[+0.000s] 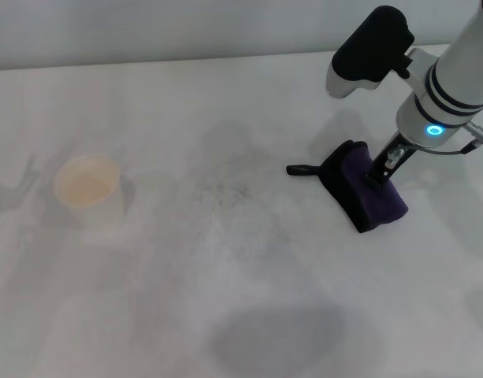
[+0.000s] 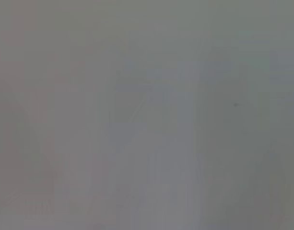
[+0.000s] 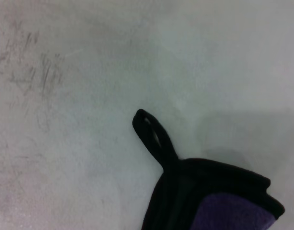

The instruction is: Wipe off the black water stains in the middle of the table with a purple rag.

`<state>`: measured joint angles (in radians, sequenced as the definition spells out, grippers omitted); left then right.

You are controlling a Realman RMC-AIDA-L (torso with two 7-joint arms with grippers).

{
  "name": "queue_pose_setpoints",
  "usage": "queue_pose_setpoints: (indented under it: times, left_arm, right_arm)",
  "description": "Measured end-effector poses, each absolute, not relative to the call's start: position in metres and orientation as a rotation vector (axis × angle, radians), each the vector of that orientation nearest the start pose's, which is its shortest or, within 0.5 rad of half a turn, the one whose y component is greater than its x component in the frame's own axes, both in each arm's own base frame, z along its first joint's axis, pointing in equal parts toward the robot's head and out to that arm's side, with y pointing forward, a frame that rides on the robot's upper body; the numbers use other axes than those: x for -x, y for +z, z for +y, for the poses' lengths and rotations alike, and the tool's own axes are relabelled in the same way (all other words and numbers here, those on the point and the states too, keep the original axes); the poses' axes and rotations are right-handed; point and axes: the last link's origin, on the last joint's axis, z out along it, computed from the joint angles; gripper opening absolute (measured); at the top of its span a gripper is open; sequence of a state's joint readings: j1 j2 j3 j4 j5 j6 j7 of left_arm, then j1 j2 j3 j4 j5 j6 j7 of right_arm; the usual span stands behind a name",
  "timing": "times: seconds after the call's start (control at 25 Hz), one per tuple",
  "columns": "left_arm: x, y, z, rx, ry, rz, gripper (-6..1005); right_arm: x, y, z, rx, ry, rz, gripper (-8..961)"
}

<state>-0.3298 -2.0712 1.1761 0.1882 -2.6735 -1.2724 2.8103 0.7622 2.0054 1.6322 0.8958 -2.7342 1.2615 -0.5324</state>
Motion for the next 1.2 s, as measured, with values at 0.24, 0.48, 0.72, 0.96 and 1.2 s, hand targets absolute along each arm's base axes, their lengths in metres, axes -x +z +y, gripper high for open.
queue_pose_setpoints:
  times: [0.24, 0.48, 0.72, 0.96, 1.2]
  left_arm:
    - [0.345, 0.016, 0.308, 1.684, -0.718, -0.416, 884]
    - [0.346, 0.015, 0.31, 1.688, -0.706, -0.425, 884]
    - [0.346, 0.015, 0.311, 1.689, -0.702, -0.428, 885]
    - [0.346, 0.014, 0.311, 1.691, -0.697, -0.433, 885]
    - [0.345, 0.014, 0.312, 1.692, -0.698, -0.431, 884]
  right_arm:
    - [-0.237, -0.018, 0.396, 2.393, -0.783, 0.881, 205]
    - [-0.234, -0.016, 0.398, 2.4, -0.747, 0.891, 287]
    - [-0.237, 0.013, 0.41, 2.361, -0.597, 0.95, 427]
    - [-0.265, 0.066, 0.416, 2.247, -0.338, 0.999, 430]
    - [-0.299, 0.1, 0.405, 2.159, -0.027, 0.946, 431]
